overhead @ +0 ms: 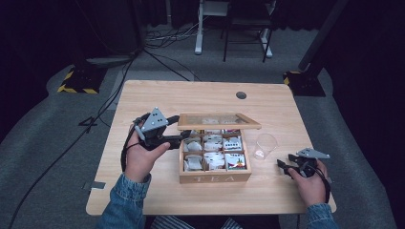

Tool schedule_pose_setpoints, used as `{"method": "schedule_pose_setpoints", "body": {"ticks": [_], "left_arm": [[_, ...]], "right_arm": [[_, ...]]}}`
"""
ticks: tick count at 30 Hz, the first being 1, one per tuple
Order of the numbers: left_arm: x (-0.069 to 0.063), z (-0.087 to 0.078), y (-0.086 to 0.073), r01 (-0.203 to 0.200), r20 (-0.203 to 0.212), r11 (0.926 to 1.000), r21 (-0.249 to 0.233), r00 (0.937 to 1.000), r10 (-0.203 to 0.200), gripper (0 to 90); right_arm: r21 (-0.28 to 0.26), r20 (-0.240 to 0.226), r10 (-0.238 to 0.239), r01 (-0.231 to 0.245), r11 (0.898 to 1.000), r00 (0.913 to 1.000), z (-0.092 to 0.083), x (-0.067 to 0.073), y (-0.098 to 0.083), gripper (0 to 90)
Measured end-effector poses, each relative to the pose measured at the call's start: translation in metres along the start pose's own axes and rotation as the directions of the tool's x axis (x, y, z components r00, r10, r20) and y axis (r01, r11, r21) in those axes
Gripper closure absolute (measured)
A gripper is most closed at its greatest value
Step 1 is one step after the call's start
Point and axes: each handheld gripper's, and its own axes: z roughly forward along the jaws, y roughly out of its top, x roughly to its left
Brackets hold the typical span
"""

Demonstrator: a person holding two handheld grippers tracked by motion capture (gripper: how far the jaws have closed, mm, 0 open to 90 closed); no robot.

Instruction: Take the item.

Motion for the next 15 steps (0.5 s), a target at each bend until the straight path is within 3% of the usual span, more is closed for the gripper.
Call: {"method": "schedule_pose_setpoints", "body": {"ticks": [11, 15], "left_arm": [[0.003, 0.0, 0.004, -0.02, -0.002, 0.9998, -0.001, 0.9998, 0.02, 37.2], [0.004, 0.001, 0.005, -0.019, 0.006, 0.9998, -0.007, 0.9998, 0.019, 37.2]], "right_arm": [[-0.043, -0.006, 0.029, -0.029, 0.999, 0.9996, -0.017, 0.011, 0.008, 46.2], [-0.054, -0.015, 0.029, -0.03, 0.998, 0.9995, -0.028, 0.021, 0.019, 47.9]]}}
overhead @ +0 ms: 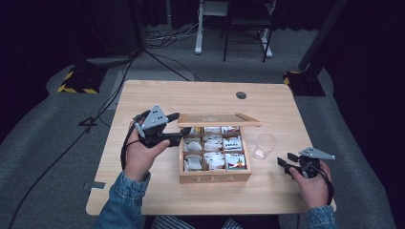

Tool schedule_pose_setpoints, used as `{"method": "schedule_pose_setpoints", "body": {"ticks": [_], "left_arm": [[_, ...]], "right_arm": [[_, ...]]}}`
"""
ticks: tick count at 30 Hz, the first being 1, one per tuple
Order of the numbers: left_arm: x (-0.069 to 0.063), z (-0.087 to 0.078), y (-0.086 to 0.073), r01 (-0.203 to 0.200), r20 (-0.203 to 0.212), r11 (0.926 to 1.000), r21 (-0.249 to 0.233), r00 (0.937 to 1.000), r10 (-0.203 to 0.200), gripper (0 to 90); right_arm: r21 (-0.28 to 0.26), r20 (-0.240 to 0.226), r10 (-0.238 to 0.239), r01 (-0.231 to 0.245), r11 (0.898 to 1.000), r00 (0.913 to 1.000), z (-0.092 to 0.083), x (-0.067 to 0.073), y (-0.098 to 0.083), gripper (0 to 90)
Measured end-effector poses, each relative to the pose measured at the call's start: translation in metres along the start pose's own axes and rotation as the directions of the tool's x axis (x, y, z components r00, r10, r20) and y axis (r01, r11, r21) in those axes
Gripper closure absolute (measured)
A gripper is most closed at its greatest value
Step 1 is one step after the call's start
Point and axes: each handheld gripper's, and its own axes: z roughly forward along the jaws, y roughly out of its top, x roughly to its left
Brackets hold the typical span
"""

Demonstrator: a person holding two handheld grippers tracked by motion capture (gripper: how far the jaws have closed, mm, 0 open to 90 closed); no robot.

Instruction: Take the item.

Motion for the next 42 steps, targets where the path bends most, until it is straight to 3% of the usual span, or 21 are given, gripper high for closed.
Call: {"method": "schedule_pose_setpoints", "body": {"ticks": [5, 10, 13, 17, 23, 26, 27, 33, 42], "left_arm": [[-0.003, 0.003, -0.002, -0.014, 0.013, 0.9998, 0.014, 0.9998, 0.014, 37.1], [-0.004, 0.005, -0.003, -0.007, 0.009, 1.0, 0.003, 0.9999, 0.007, 37.1], [-0.004, 0.007, -0.004, -0.021, -0.042, 0.9996, 0.021, 0.9989, 0.021, 37.7], [-0.001, 0.006, -0.005, -0.009, -0.032, 0.9999, 0.01, 0.9994, 0.009, 37.7], [-0.001, 0.006, -0.002, -0.021, -0.043, 0.9998, 0.006, 0.9989, 0.021, 37.8], [0.001, 0.005, -0.002, -0.014, -0.031, 0.9999, 0.001, 0.9994, 0.014, 37.8], [0.002, 0.005, -0.002, -0.014, -0.028, 0.9999, 0.004, 0.9995, 0.014, 37.8], [0.004, 0.006, 0.001, -0.009, -0.015, 1.0, -0.003, 0.9998, 0.009, 38.5], [0.007, 0.007, 0.002, -0.004, -0.012, 0.9999, -0.012, 0.9999, 0.004, 38.3]], "right_arm": [[-0.005, -0.036, 0.001, -0.001, 1.0, 0.9994, -0.009, 0.011, 0.008, 49.3], [-0.036, -0.067, -0.032, 0.03, 0.999, 0.9972, -0.027, 0.03, 0.027, 51.8], [-0.045, -0.089, -0.048, 0.044, 0.998, 0.9949, -0.033, 0.041, 0.038, 53.2], [-0.041, -0.116, -0.077, 0.072, 0.997, 0.9903, -0.036, 0.058, 0.051, 54.3], [-0.052, -0.155, -0.115, 0.108, 0.993, 0.9813, -0.036, 0.082, 0.068, 55.0], [-0.054, -0.184, -0.155, 0.147, 0.988, 0.9706, -0.033, 0.104, 0.08, 55.0], [-0.054, -0.184, -0.155, 0.147, 0.988, 0.9706, -0.033, 0.104, 0.08, 55.0], [-0.044, -0.222, -0.193, 0.188, 0.981, 0.9558, -0.022, 0.136, 0.094, 55.0], [-0.031, -0.252, -0.197, 0.196, 0.98, 0.9473, -0.01, 0.15, 0.099, 54.7]]}}
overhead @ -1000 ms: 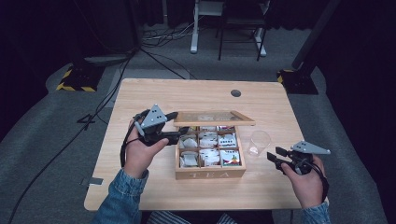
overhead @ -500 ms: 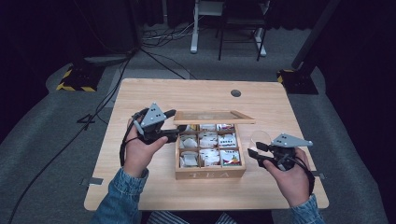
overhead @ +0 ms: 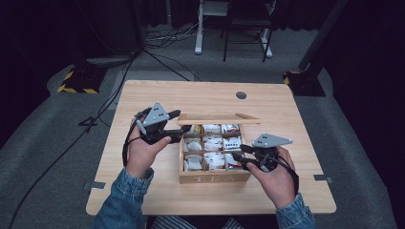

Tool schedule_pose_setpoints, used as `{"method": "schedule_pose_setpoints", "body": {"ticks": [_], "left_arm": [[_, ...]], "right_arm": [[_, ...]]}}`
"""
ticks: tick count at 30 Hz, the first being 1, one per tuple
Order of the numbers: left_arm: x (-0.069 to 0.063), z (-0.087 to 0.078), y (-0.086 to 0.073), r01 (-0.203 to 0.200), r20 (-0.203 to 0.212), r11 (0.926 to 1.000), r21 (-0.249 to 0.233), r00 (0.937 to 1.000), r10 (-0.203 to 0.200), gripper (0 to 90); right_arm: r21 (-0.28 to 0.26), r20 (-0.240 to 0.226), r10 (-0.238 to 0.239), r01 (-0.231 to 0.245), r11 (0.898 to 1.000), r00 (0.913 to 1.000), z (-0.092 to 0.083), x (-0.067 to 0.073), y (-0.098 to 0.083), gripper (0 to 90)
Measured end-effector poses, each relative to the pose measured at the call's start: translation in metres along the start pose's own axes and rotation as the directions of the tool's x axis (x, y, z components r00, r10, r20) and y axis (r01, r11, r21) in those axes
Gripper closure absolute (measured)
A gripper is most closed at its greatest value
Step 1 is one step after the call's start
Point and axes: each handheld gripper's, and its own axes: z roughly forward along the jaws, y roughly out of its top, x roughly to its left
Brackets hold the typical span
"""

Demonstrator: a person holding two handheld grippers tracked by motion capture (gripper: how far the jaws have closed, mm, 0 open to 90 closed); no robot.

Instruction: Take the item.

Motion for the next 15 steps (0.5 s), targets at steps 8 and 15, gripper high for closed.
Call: {"method": "schedule_pose_setpoints", "body": {"ticks": [8, 15], "left_arm": [[0.0, 0.0, 0.0, 0.006, 0.004, 1.0, 0.001, 1.0, -0.006, 38.3], [0.0, 0.0, -0.002, 0.009, 0.012, 1.0, 0.001, 0.9999, -0.009, 38.3]], "right_arm": [[0.013, -0.009, 0.083, -0.082, 0.997, 0.9965, 0.01, 0.002, 0.001, 52.0], [0.013, -0.019, 0.097, -0.096, 0.995, 0.9952, 0.025, 0.015, 0.007, 52.5]]}}
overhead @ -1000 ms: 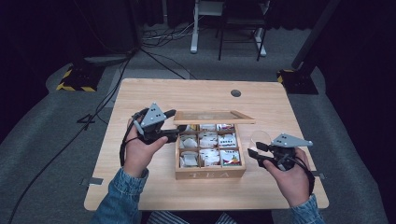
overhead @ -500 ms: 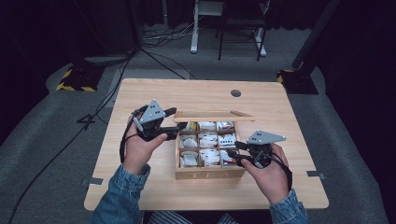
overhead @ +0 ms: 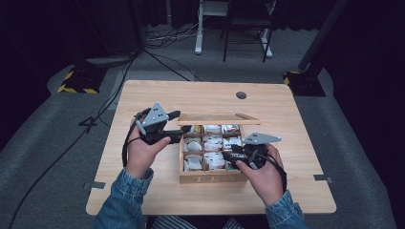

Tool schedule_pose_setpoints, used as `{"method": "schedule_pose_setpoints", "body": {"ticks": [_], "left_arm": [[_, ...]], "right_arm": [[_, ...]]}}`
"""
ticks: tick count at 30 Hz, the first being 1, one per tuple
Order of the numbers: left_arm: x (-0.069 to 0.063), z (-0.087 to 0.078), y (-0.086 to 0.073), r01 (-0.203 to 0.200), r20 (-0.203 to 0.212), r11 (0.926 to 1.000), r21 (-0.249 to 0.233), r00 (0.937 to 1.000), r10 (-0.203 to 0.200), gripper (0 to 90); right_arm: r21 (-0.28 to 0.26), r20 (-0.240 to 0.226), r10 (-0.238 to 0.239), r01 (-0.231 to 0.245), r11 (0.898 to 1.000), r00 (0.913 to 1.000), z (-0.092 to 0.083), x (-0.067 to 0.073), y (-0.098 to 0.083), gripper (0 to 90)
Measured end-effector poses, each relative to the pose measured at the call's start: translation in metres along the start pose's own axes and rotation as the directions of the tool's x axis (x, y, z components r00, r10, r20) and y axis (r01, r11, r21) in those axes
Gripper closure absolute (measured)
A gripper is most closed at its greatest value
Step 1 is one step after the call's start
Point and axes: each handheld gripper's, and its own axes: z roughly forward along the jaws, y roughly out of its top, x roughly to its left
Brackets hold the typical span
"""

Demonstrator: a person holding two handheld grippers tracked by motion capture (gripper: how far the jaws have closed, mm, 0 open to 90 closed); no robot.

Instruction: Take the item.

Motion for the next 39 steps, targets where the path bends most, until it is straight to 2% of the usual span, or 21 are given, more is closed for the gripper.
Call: {"method": "schedule_pose_setpoints", "body": {"ticks": [6, 13, 17, 22, 27, 39], "left_arm": [[-0.003, -0.001, 0.0, -0.016, -0.023, 0.9999, 0.006, 0.9996, 0.016, 38.3], [-0.003, -0.001, -0.001, -0.01, -0.018, 0.9999, 0.001, 0.9998, 0.01, 38.3], [-0.004, -0.001, -0.002, -0.009, -0.02, 0.9999, 0.005, 0.9998, 0.009, 38.3], [-0.005, -0.001, -0.002, -0.011, -0.021, 0.9999, 0.007, 0.9997, 0.011, 38.3], [-0.004, -0.001, -0.002, -0.01, -0.02, 0.9999, 0.006, 0.9997, 0.01, 38.4], [-0.006, 0.002, -0.002, -0.017, -0.022, 0.9997, 0.014, 0.9996, 0.017, 38.4]], "right_arm": [[0.024, -0.014, -0.036, 0.037, 0.999, 0.9992, 0.017, 0.012, 0.004, 52.7], [0.032, -0.013, -0.064, 0.064, 0.997, 0.9979, 0.03, 0.022, 0.007, 53.4], [0.034, -0.023, -0.059, 0.06, 0.998, 0.998, 0.035, 0.027, 0.007, 53.6], [0.051, -0.03, -0.078, 0.079, 0.996, 0.9965, 0.045, 0.037, 0.008, 53.9], [0.064, -0.04, -0.086, 0.088, 0.994, 0.9955, 0.052, 0.041, 0.008, 54.4], [0.104, -0.107, -0.103, 0.114, 0.988, 0.989, 0.07, 0.056, 0.003, 55.2]]}}
